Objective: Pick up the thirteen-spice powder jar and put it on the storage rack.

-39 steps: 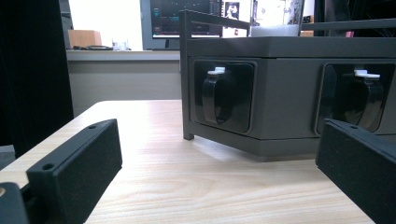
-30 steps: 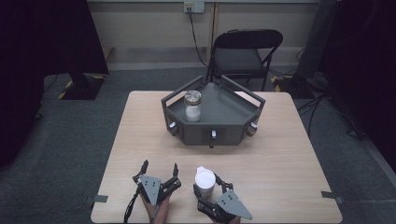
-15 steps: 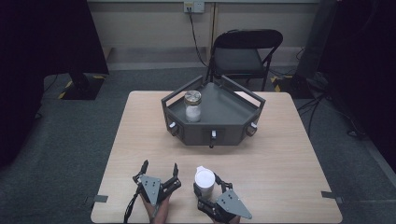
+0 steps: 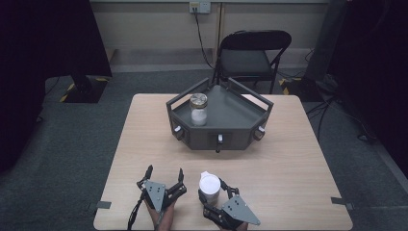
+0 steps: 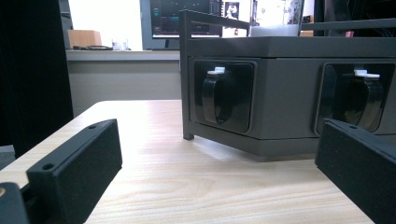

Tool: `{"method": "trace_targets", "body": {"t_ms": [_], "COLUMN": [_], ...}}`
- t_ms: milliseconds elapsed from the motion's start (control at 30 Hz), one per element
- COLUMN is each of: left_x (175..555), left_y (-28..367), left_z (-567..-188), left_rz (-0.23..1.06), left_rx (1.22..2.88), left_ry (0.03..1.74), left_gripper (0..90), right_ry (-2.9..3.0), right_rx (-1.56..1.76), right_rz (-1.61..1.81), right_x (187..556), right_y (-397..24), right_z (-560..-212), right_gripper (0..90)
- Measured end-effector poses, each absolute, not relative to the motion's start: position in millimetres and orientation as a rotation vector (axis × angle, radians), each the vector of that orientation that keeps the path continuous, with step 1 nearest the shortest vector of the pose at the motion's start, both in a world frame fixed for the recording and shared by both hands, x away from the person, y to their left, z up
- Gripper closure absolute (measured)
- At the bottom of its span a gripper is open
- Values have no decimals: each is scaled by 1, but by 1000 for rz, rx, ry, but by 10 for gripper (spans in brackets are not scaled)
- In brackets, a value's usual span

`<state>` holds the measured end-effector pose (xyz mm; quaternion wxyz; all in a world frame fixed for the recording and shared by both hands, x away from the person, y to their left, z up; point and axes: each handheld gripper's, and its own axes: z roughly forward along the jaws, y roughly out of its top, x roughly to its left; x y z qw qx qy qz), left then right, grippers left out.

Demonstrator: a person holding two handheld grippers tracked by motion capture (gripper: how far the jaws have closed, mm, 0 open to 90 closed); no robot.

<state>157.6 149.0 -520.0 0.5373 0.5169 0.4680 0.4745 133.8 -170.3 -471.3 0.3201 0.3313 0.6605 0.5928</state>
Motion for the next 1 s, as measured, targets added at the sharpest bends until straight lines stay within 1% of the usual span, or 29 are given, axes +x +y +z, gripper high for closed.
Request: {"method": "trace_targets", "body": {"t_ms": [567, 1000], "left_x": [158, 158], "left_y": [149, 149], "left_z": [-520, -520], "left_rz": [1129, 1129], "left_rx": [1230, 1230], "left_ry": [1114, 1114], "left_gripper": [1, 1], "right_ry": [1755, 1775], "right_rx": [834, 830], "right_rz": [1585, 1608], "right_x": [139, 149], "right_y": [-181, -189], "right_z": [-463, -448], "right_gripper": [296, 297]}}
